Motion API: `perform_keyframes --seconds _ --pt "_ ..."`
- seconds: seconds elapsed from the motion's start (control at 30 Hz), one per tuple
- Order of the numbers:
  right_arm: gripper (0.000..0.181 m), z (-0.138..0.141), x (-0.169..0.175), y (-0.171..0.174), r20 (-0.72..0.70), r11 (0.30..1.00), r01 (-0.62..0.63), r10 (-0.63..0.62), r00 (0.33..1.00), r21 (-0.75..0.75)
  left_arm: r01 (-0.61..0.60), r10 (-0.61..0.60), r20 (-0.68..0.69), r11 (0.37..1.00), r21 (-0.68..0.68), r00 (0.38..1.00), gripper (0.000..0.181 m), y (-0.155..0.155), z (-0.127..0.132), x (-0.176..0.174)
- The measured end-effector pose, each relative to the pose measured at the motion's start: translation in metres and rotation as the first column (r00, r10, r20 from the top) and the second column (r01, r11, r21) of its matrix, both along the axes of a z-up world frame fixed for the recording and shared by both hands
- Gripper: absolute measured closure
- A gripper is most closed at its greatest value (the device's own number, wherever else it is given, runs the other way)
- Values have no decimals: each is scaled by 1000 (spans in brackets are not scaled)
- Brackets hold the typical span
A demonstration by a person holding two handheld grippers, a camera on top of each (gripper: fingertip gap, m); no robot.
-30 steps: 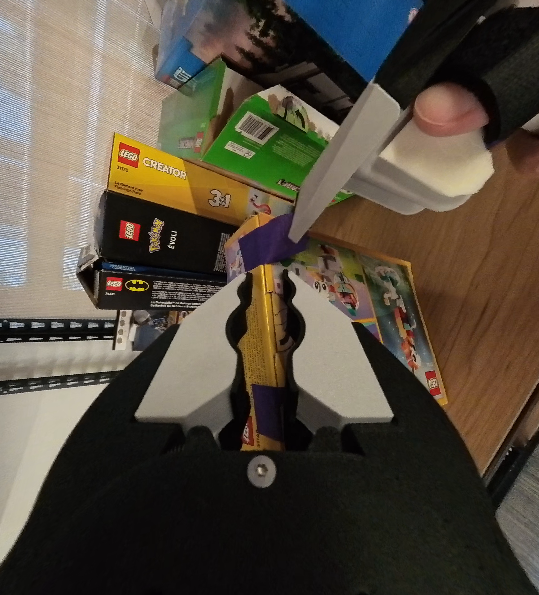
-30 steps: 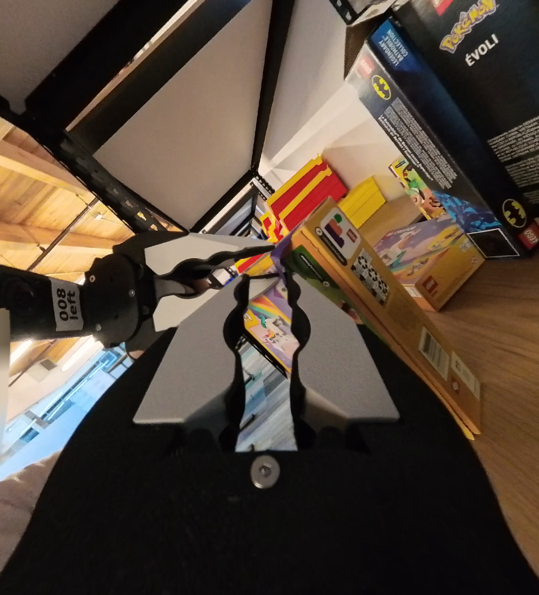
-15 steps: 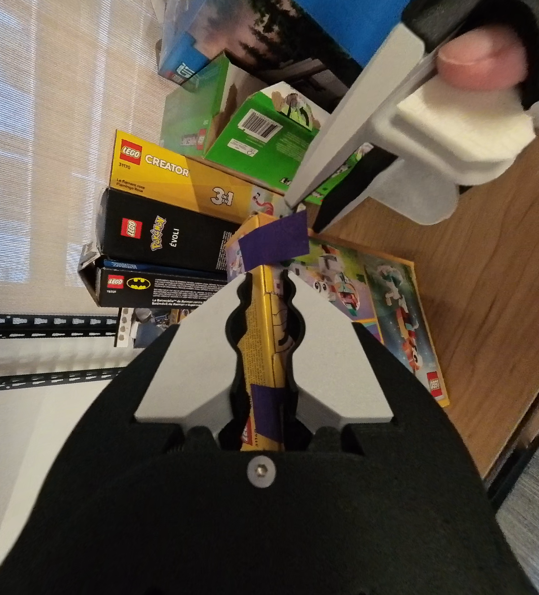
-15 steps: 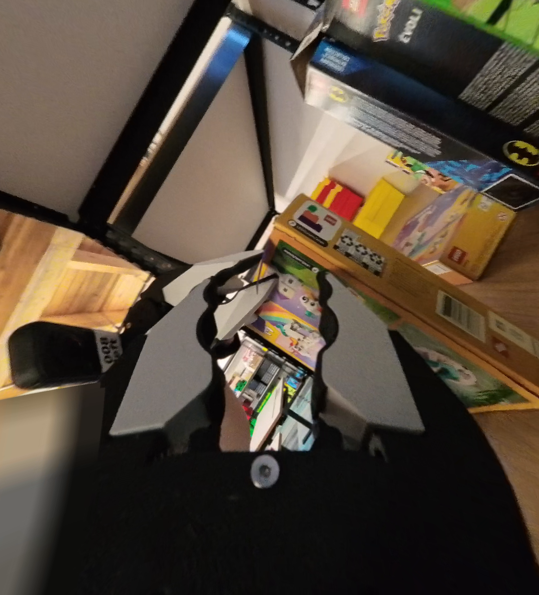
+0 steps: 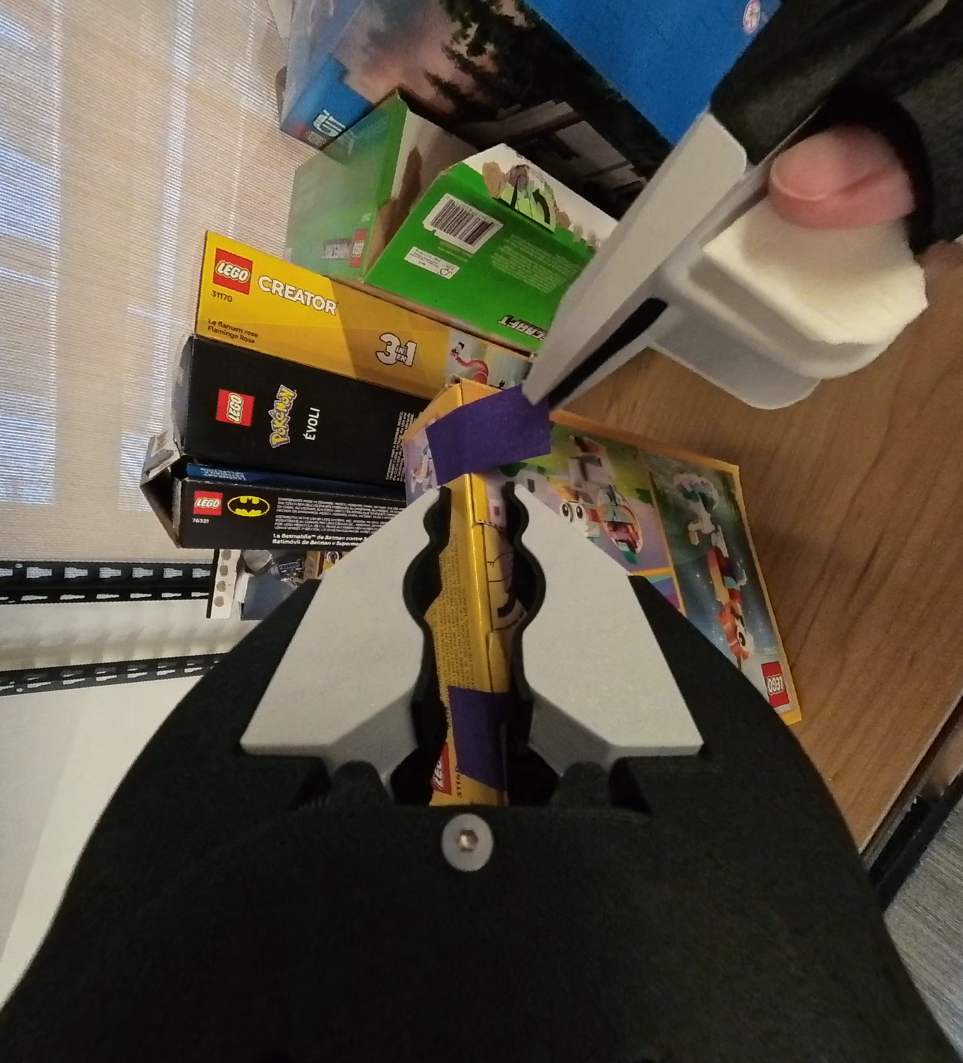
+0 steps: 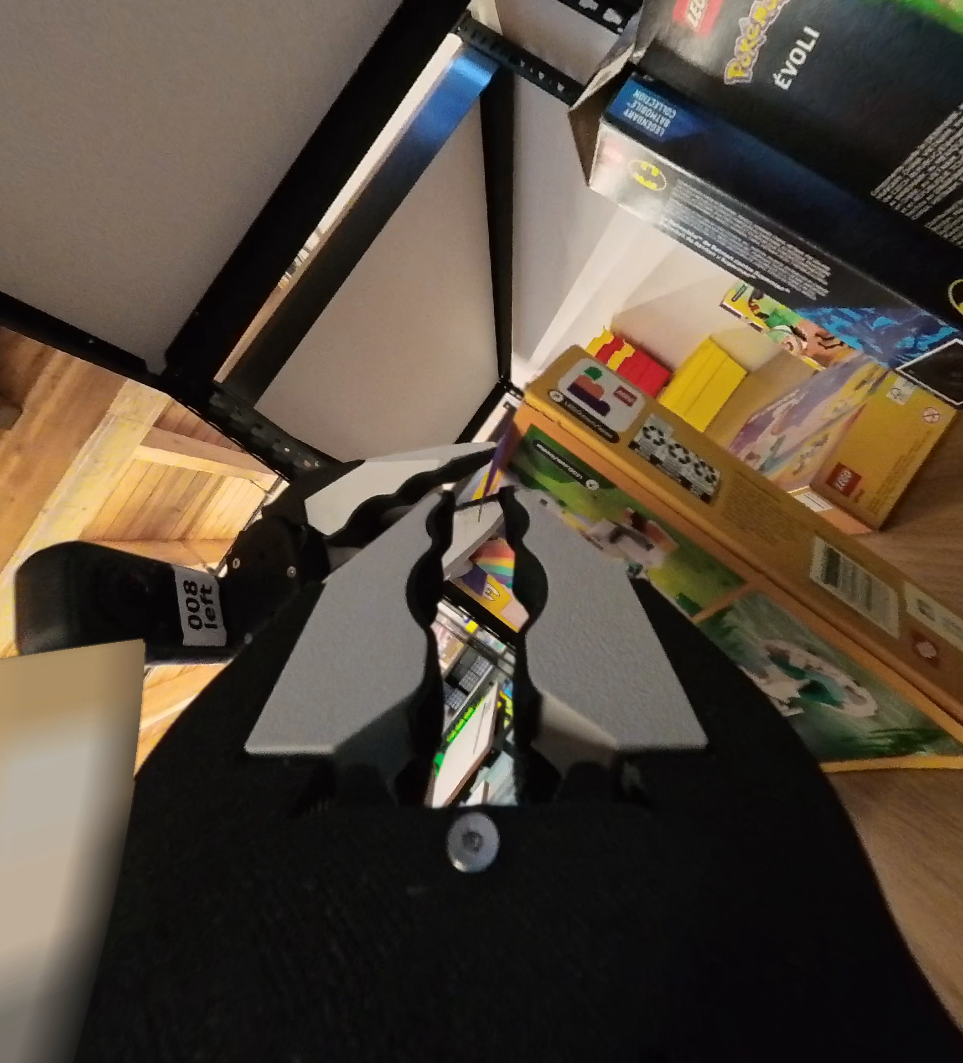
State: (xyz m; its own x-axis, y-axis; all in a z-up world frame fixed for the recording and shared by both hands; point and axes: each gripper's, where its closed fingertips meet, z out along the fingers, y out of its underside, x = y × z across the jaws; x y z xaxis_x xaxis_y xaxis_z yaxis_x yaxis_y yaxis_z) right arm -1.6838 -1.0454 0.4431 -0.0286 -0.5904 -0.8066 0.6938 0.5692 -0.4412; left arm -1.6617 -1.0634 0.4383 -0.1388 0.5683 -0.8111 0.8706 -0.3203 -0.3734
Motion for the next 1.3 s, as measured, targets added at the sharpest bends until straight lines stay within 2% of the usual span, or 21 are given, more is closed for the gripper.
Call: perform_keyframes --seconds 0.07,0.2,0.33,0.47,0.73,1.3 --pt "165 -5 3 -2 -30 1000 9 -8 1000 22 -1 1 0 1000 0 1000 164 0 0 0" --pt "169 -4 4 -4 -5 1000 -2 2 1000 26 -1 1 1 1000 -1 1000 164 0 0 0" --pt "180 -3 4 -5 -4 1000 9 -9 1000 8 -1 1 -1 1000 1 1000 164 0 0 0" --pt "181 -2 3 -5 11 1000 3 -3 1000 8 -2 2 -2 1000 1 1000 164 -1 0 0" --pt "181 -17 9 -15 64 990 -37 29 998 135 6 -6 2 1000 0 1000 164 1 0 -1" --pt "181 -19 13 -22 -58 985 41 -32 998 168 4 -4 0 1000 -6 1000 164 -2 0 0"
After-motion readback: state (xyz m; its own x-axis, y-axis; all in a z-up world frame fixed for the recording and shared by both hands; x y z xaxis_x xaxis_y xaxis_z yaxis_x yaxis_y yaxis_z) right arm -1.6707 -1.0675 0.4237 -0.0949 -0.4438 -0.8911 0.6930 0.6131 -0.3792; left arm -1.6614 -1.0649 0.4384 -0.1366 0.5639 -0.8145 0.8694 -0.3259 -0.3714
